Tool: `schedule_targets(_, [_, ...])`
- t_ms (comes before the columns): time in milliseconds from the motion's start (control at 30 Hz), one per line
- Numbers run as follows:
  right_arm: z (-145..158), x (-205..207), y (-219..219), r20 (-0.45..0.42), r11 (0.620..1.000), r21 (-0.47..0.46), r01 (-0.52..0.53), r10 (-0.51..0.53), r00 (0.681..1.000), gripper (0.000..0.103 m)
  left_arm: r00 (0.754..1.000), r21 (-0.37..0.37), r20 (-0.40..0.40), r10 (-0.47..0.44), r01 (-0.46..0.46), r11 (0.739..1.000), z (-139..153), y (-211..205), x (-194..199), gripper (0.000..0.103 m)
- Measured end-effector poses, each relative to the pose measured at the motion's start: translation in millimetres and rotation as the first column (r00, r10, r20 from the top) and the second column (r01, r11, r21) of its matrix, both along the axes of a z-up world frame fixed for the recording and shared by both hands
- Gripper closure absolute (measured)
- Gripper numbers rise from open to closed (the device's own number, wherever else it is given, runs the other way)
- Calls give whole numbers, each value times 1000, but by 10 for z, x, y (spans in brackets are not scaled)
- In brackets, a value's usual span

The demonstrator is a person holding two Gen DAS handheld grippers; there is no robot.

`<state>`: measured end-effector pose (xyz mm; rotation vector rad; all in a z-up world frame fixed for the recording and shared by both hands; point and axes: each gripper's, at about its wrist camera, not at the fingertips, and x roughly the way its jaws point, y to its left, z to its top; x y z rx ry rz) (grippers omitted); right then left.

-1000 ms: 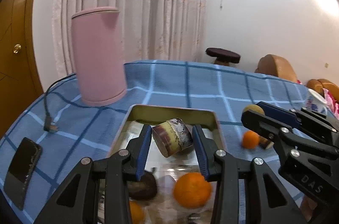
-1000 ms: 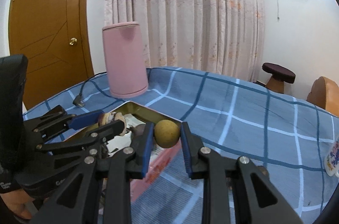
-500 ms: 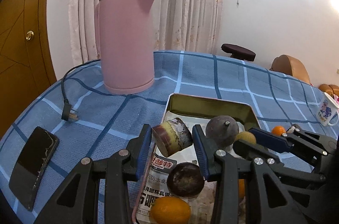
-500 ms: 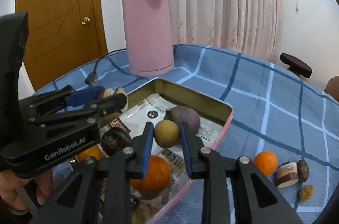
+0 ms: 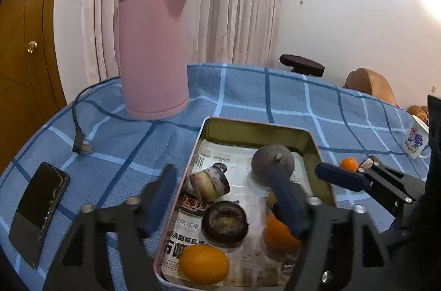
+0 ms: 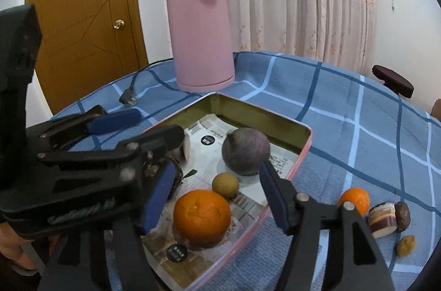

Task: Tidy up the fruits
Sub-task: 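Lower both grippers into the tin and open them to release the items, then grasp the striped tuber slice with the left gripper while the right grasps the small brown fruit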

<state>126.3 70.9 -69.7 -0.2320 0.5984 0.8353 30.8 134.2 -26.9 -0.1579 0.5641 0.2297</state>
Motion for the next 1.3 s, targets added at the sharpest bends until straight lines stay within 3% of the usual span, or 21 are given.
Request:
schedule_targets(200, [92,5,-268,18,999,20,48,-48,999,33,999,7,10,-31,31,999,70,-150,-4,28])
schedule_targets(333, [153,41,-630,61,992,15,126,-126,990,26,998,25,17,-66,65,998,118,-325,15,28])
schedule_targets(667, [117,419,-1682,34,923,-17,383,-383,923,26,980,77,-14,-198,199,977,109,-943,223,28])
schedule_targets(833, [42,556,-1931,-13,903,-47,427,-428,904,26,966,104,-39,-255,257,961,91,-1206,359,28])
schedule_targets(1133, [-126,721,-1876,-115,917,-132,377,-392,913,44,945,114,-92,-313,322,940,16,-1471,541,28])
schedule_targets(1200, [-183,771,-1878,-155,920,-147,362,-383,911,64,943,118,-101,-318,329,937,2,-1505,569,28])
schedule_targets(1300, [-218,800,-1910,-188,924,-146,354,-377,907,71,938,112,-106,-331,342,933,-3,-1534,597,28])
